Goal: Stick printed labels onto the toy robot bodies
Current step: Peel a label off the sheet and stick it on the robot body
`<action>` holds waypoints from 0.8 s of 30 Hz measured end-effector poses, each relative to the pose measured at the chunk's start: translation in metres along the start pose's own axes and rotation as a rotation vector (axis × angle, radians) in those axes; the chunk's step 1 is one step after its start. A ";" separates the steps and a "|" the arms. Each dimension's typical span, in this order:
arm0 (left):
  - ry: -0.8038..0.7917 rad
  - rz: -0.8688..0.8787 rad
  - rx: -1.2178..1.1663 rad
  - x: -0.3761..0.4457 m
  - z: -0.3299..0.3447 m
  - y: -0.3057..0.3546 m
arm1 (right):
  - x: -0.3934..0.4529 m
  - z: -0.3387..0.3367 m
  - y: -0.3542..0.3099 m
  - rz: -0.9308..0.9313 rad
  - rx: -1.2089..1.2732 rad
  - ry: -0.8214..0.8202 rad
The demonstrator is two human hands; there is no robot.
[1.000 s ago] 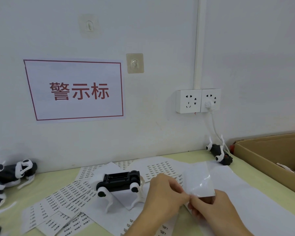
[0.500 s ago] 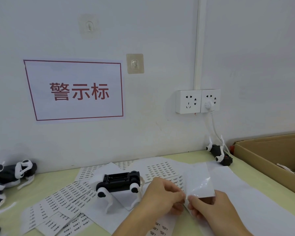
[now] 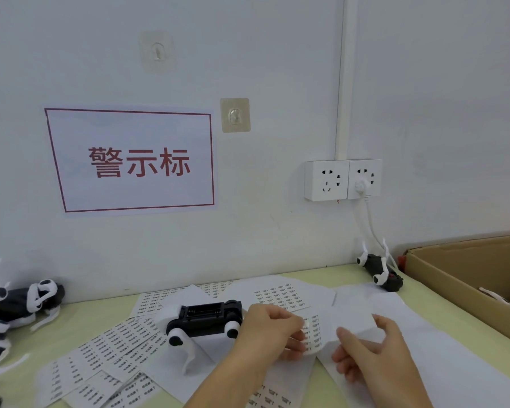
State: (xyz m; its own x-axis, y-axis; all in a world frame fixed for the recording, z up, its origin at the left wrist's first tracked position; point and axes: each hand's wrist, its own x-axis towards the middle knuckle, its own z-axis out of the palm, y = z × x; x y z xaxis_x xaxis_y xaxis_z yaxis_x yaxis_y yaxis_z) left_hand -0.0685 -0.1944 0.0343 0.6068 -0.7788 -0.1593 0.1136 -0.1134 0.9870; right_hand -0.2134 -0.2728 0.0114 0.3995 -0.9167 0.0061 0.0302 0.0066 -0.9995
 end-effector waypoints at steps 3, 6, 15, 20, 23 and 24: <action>0.046 0.059 0.030 -0.001 0.004 0.001 | -0.001 -0.005 -0.003 -0.046 0.070 0.089; 0.100 0.162 0.102 -0.002 0.008 0.000 | -0.010 -0.008 -0.005 -0.154 0.027 0.037; 0.192 0.428 0.355 -0.007 0.023 -0.010 | -0.019 0.005 0.001 -0.118 -0.154 -0.311; 0.202 0.488 0.427 -0.010 0.025 -0.013 | -0.017 0.003 0.002 -0.120 -0.109 -0.316; 0.216 0.515 0.474 -0.011 0.026 -0.015 | -0.015 0.003 0.003 -0.115 -0.076 -0.323; 0.217 0.520 0.488 -0.011 0.026 -0.015 | -0.015 0.002 0.003 -0.114 -0.067 -0.328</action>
State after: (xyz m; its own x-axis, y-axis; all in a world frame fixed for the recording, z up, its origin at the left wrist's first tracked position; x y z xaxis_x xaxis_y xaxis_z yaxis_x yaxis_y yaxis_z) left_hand -0.0974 -0.2001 0.0218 0.6345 -0.6730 0.3802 -0.5621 -0.0642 0.8246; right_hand -0.2170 -0.2583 0.0084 0.6706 -0.7326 0.1167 0.0359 -0.1251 -0.9915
